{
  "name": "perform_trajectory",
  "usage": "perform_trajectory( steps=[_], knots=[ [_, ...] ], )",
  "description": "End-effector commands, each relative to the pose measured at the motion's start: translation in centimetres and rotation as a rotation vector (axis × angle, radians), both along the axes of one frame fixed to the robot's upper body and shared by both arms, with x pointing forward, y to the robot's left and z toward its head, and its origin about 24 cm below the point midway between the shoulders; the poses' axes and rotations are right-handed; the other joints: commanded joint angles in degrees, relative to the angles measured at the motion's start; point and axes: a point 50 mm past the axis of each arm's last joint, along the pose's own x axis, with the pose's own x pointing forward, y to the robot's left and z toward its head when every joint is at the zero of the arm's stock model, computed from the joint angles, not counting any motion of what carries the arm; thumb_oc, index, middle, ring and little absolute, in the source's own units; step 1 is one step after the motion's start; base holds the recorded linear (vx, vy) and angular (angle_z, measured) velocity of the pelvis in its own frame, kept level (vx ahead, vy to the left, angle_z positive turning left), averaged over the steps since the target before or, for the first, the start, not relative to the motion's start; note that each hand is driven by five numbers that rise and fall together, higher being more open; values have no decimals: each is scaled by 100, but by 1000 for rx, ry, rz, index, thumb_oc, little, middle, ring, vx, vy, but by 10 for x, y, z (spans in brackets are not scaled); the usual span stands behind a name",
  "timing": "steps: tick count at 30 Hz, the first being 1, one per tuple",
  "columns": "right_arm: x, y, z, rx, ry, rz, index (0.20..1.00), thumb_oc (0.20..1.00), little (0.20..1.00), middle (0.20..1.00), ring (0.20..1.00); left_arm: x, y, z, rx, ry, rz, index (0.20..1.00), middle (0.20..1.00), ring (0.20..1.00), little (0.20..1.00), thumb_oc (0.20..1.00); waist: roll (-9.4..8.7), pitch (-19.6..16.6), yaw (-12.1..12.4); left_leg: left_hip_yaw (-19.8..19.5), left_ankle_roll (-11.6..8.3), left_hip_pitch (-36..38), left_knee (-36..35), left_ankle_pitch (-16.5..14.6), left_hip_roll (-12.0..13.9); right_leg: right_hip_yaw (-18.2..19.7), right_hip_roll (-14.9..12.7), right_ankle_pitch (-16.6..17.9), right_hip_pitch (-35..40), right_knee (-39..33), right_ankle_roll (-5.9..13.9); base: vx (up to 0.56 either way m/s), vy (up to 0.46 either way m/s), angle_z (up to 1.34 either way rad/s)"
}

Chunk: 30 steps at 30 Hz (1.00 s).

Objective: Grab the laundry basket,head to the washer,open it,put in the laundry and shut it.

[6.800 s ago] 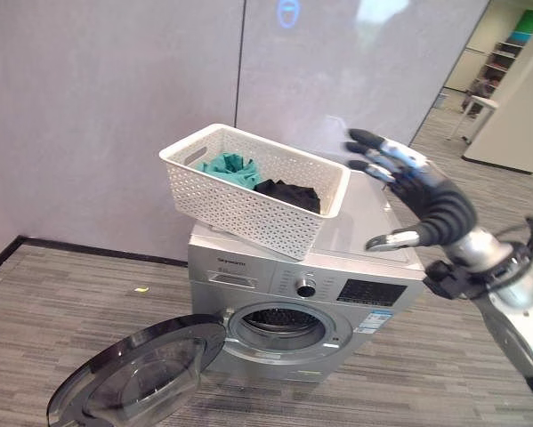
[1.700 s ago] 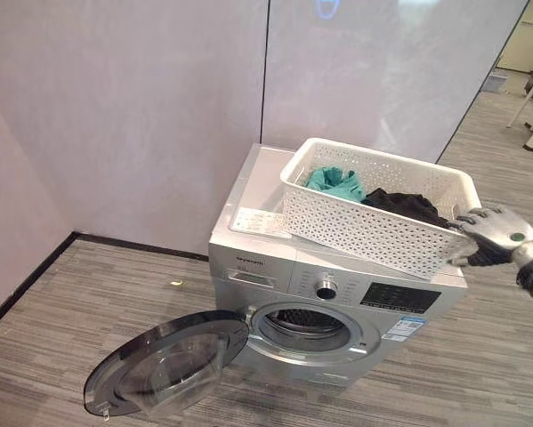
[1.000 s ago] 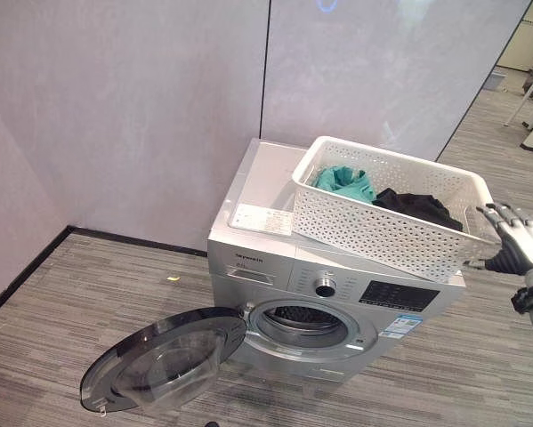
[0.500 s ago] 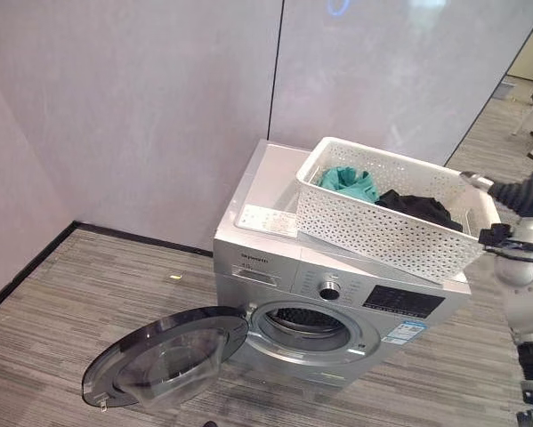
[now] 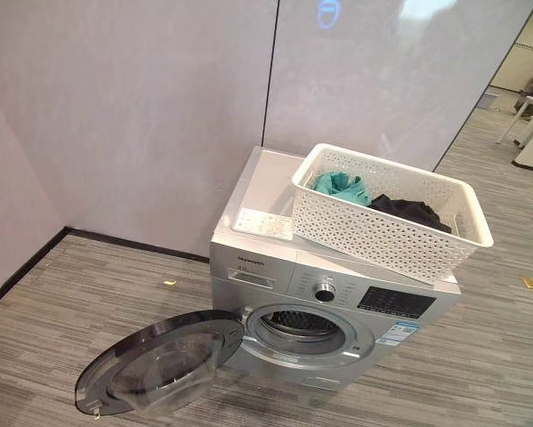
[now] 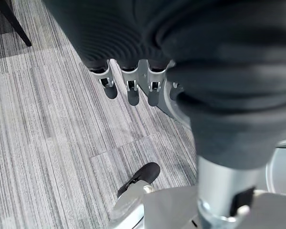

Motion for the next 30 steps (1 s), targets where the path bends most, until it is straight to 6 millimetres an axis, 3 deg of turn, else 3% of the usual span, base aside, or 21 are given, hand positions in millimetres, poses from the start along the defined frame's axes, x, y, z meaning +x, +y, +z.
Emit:
perform_trajectory(
  steps=[1,2,3,4,5,6,7,8,9,10,13,14,15,16,18,22,27,30],
  knots=[
    [-14,-13,9,-27,-75,-93,1000,1000,1000,1000,1000,25,-27,-4,-43,-52,-63,1000,1000,1000,1000,1000,213,51,140,-320,182,215,555,-1062,138,-145,-341,212,-485,161,370,0,0,0],
    [-16,-11,-2,10,-45,-92,1000,1000,1000,1000,1000,25,-26,-4,-40,-52,-62,1000,1000,1000,1000,1000,213,57,125,-323,181,211,579,-1070,143,-146,-340,204,-481,171,364,0,0,0],
    [-35,-4,-44,166,29,-141,1000,1000,1000,1000,1000,28,-28,-4,-38,-60,-60,1000,1000,1000,1000,1000,240,88,77,-297,176,218,600,-1076,149,-128,-333,201,-483,183,351,0,0,0],
    [-41,0,-59,222,66,-151,1000,1000,1000,1000,1000,29,-28,-4,-35,-61,-59,1000,1000,1000,1000,1000,238,88,66,-286,172,228,596,-1078,156,-121,-326,198,-476,172,349,0,0,0],
    [-40,0,-59,222,66,-150,1000,1000,1000,1000,1000,29,-28,-4,-35,-61,-59,1000,1000,1000,1000,1000,238,89,64,-285,171,230,595,-1078,155,-120,-326,198,-475,171,349,0,0,0],
    [-55,22,-108,479,110,-152,1000,1000,1000,1000,1000,35,-30,-3,-33,-72,-70,1000,1000,1000,1000,1000,245,122,32,-265,156,246,592,-1063,175,-94,-308,192,-462,170,339,0,0,0],
    [-62,29,-121,563,117,-158,1000,1000,1000,1000,1000,38,-31,-3,-37,-78,-70,1000,1000,1000,1000,1000,245,133,13,-265,150,241,591,-1049,183,-87,-303,185,-468,175,335,0,0,0],
    [-62,29,-122,566,116,-156,1000,1000,1000,1000,1000,38,-30,-2,-36,-77,-70,1000,1000,1000,1000,1000,238,132,9,-267,149,242,591,-1049,184,-88,-302,182,-467,177,334,0,0,0],
    [-73,55,-156,773,191,-136,1000,1000,1000,1000,1000,43,-31,-2,-44,-80,-82,1000,1000,1000,1000,1000,230,171,-20,-285,122,224,594,-1016,210,-90,-284,127,-483,229,304,0,0,0],
    [-79,73,-173,863,248,-118,1000,1000,1000,1000,1000,46,-32,-1,-46,-85,-92,1000,1000,1000,1000,1000,243,192,-17,-290,115,219,589,-1001,220,-91,-276,90,-483,280,284,-27,-33,-2],
    [-87,113,-203,1058,378,-26,1000,1000,1000,1000,1000,51,-28,1,-41,-93,-103,1000,1000,1000,1000,1000,242,314,-58,-322,98,211,615,-957,277,-68,-220,-72,-585,644,206,-37,-24,3],
    [-93,139,-218,1161,510,66,1000,1000,1000,1000,1000,54,-26,2,-41,-96,-106,1000,1000,1000,1000,1000,244,445,-72,-358,82,195,640,-924,317,-46,-179,-185,-697,894,156,-61,-37,3],
    [-93,140,-219,1162,511,68,1000,1000,1000,1000,1000,54,-25,2,-40,-95,-104,1000,1000,1000,1000,1000,239,445,-82,-360,81,197,640,-925,317,-47,-181,-198,-702,912,155,-30,-65,3],
    [-94,157,-226,1182,637,156,1000,1000,1000,1000,1000,53,-21,3,-33,-84,-106,1000,1000,1000,1000,1000,223,525,-86,-391,70,199,658,-912,350,-63,-134,-268,-748,1024,122,16,-65,2],
    [-102,170,-232,1198,795,258,1000,1000,1000,1000,1000,51,-18,3,-31,-74,-109,1000,1000,1000,1000,1000,199,582,-64,-432,57,200,690,-895,378,-107,-106,-322,-730,1057,85,30,-81,4],
    [-101,185,-237,1175,958,404,1000,1000,1000,1000,1000,53,-16,4,-35,-71,-116,1000,1000,1000,1000,1000,191,680,-40,-510,19,130,821,-898,421,-180,-65,-388,-716,1095,35,22,-96,6],
    [-74,190,-232,1093,966,560,1000,1000,1000,1000,1000,65,-9,9,-20,-119,-92,1000,1000,1000,1000,1000,182,891,-45,-621,-67,-194,1240,-900,553,-149,113,-515,-880,1249,-127,4,-146,15],
    [-50,192,-221,1002,945,714,1000,1000,1000,1000,1000,71,1,14,7,-152,-61,1000,1000,1000,1000,1000,121,1070,-64,-756,-123,-572,2035,-771,655,-69,363,-550,-829,1165,-342,18,-189,3]
  ],
)
